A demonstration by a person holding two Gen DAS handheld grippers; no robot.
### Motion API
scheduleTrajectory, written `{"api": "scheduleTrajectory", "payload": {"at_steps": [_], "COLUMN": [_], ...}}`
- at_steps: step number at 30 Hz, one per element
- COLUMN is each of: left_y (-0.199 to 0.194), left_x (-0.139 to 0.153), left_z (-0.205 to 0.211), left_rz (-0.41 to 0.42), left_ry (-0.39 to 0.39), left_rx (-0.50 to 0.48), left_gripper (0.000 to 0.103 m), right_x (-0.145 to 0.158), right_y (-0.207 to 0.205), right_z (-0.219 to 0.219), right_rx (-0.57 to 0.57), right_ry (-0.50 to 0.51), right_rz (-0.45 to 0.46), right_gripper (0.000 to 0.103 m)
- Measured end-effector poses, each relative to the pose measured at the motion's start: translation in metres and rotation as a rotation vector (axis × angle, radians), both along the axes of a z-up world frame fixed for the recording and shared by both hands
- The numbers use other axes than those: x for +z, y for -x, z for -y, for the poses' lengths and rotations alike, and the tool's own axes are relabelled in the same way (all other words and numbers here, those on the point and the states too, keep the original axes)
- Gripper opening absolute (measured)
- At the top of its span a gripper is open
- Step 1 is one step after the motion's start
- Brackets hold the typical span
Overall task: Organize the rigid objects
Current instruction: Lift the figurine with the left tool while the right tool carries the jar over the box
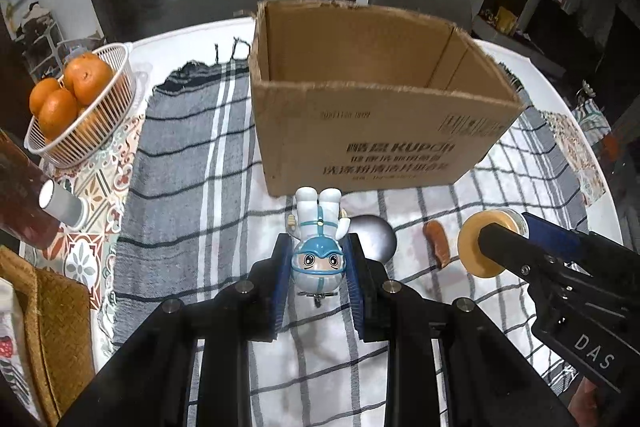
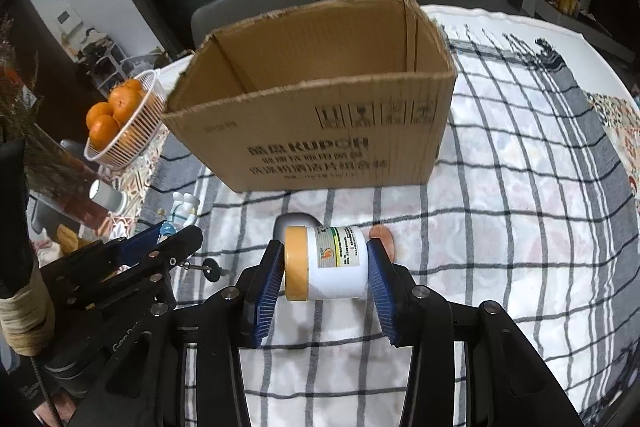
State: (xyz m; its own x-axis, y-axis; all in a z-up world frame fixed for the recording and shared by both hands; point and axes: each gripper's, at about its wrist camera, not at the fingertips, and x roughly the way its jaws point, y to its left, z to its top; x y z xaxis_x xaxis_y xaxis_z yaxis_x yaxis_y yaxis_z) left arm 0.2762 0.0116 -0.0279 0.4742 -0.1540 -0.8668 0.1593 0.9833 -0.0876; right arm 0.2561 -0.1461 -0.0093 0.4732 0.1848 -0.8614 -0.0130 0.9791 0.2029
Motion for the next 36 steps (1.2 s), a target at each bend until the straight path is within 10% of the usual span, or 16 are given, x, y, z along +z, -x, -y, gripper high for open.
{"api": "scheduleTrajectory", "payload": {"at_steps": [36], "left_y": [-0.019], "left_x": [0.111], "left_z": [0.018], "left_rz": [0.201], "left_ry": [0.036], "left_rx": [-0.042], "left_gripper": [0.027], "right_x": [0.096], "right_y": [-0.013], "right_z": [0.013], "right_rx": [0.009], "right_ry": [-0.048], "right_rz": [0.221], "right_gripper": [0.043]}}
